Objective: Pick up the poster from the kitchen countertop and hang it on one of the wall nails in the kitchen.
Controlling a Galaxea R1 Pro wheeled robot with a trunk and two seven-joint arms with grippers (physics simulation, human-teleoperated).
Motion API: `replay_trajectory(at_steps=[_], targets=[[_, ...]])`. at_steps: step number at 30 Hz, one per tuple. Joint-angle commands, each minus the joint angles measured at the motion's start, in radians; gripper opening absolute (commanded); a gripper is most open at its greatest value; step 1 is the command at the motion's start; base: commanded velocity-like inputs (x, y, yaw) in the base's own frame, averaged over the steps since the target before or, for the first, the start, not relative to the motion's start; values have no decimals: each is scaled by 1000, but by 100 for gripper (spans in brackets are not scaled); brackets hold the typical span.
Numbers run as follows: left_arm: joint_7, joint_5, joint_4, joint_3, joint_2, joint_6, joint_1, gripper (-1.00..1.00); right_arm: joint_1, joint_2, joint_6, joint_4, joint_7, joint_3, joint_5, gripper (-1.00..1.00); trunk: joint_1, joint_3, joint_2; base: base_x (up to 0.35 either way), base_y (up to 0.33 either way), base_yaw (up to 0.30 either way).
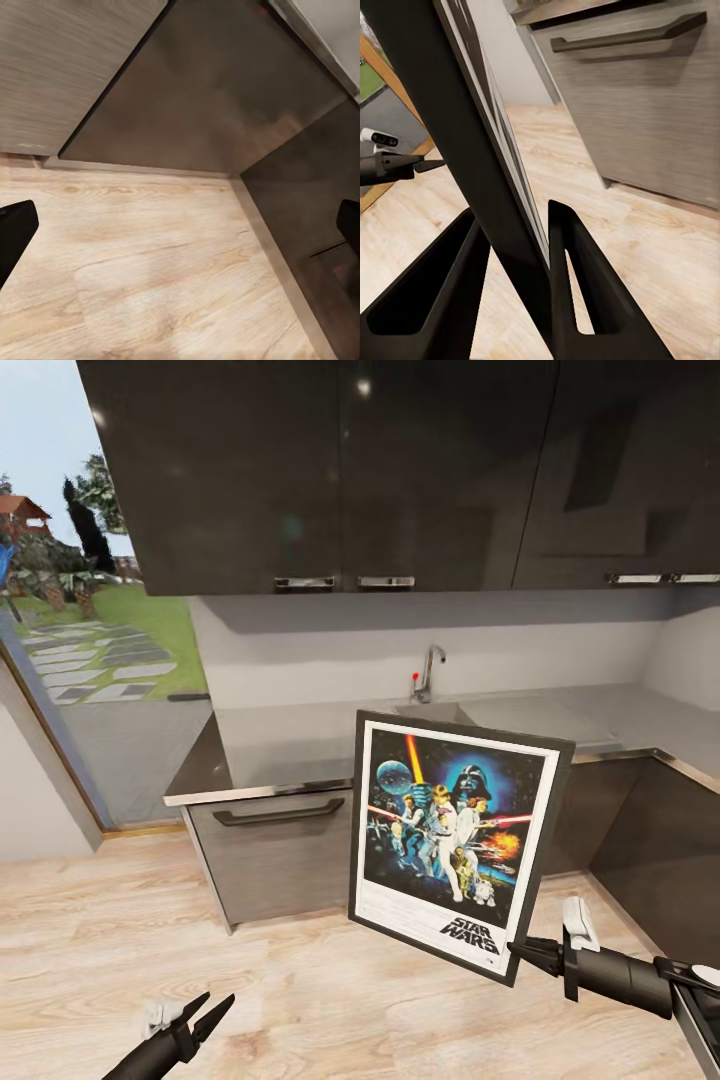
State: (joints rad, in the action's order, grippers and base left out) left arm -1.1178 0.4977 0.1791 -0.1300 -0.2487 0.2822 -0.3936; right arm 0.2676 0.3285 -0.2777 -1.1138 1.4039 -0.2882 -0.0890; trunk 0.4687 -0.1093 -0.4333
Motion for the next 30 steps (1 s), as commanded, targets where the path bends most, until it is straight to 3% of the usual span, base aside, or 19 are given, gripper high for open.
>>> replay_trajectory(at_steps=[1, 5, 25, 30], targets=[[-4, -4, -1, -5, 0, 5, -1, 100, 1, 0, -12, 0, 4, 0, -3, -100, -3, 1, 5, 0, 0, 0], [-4, -4, -1, -5, 0, 5, -2, 100, 1, 1, -11, 0, 4, 0, -4, -100, -19, 14, 33, 0, 0, 0], [-6, -4, -1, -5, 0, 4, -1, 100, 0, 0, -10, -5, 4, -1, -3, -100, -19, 14, 33, 0, 0, 1], [-2, -4, -2, -5, 0, 2, -1, 100, -1, 0, -8, -7, 4, 3, -3, -100, -19, 14, 33, 12, 16, 187]])
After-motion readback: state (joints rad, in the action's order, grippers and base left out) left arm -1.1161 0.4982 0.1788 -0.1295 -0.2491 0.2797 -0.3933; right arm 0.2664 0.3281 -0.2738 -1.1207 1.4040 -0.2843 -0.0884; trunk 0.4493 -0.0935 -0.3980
